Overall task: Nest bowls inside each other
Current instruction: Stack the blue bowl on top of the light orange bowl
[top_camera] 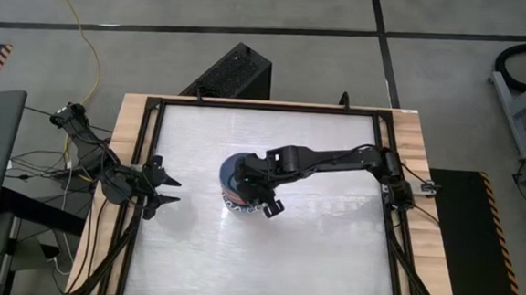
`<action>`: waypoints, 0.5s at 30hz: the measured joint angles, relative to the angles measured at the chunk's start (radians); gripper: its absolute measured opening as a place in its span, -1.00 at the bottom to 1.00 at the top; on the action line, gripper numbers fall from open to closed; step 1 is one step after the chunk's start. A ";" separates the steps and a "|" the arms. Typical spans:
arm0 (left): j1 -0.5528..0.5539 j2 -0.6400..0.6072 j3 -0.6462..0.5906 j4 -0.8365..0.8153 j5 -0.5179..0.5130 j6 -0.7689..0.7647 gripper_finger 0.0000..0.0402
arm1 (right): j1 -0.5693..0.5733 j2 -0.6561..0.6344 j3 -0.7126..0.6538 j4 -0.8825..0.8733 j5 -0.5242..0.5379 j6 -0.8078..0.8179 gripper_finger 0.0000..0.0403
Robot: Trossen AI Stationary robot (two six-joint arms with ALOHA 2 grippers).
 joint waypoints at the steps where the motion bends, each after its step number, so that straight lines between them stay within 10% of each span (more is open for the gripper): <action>1: 0.000 0.000 0.000 0.000 0.000 0.000 0.04 | -0.001 0.000 0.000 0.009 0.006 0.007 -0.31; 15: 0.000 0.000 0.000 0.000 0.000 0.000 0.04 | 0.005 0.000 0.001 0.010 0.052 0.047 0.19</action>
